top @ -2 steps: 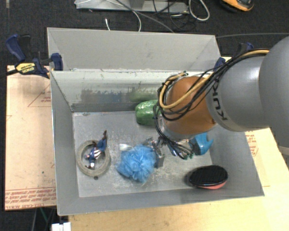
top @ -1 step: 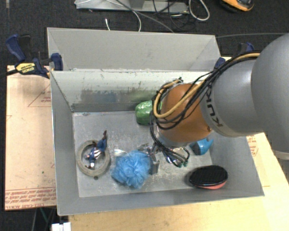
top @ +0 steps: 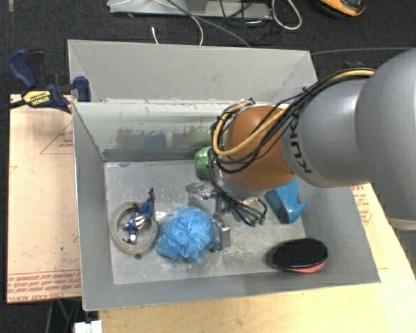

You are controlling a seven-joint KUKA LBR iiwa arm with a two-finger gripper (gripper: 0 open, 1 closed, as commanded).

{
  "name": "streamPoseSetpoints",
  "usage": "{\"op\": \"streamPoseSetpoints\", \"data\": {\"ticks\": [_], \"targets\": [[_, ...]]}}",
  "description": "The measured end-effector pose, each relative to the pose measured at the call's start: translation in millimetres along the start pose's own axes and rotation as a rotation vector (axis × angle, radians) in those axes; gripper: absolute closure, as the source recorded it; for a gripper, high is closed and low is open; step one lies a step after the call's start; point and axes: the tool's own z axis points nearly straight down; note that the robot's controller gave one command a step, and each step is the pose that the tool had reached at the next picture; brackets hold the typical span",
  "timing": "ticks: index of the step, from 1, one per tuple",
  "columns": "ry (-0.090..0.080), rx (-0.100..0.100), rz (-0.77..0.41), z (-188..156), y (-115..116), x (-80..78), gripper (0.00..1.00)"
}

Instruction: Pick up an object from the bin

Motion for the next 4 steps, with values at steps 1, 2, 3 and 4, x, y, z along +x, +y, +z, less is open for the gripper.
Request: {"op": "streamPoseSetpoints", "data": {"ticks": [1, 2, 3, 4], "targets": [[0.001, 0.000, 0.001, 0.2, 0.0, 0.5, 0.00], [0.001, -0.003, -0.203, -3.0, 62.8, 38.5, 0.00], [-0.001, -0.001, -0.232, -1.1, 54.0, 23.4, 0.00], [-0.019, 0.000, -0.244, -2.9, 85.4, 36.1, 0.00]]}}
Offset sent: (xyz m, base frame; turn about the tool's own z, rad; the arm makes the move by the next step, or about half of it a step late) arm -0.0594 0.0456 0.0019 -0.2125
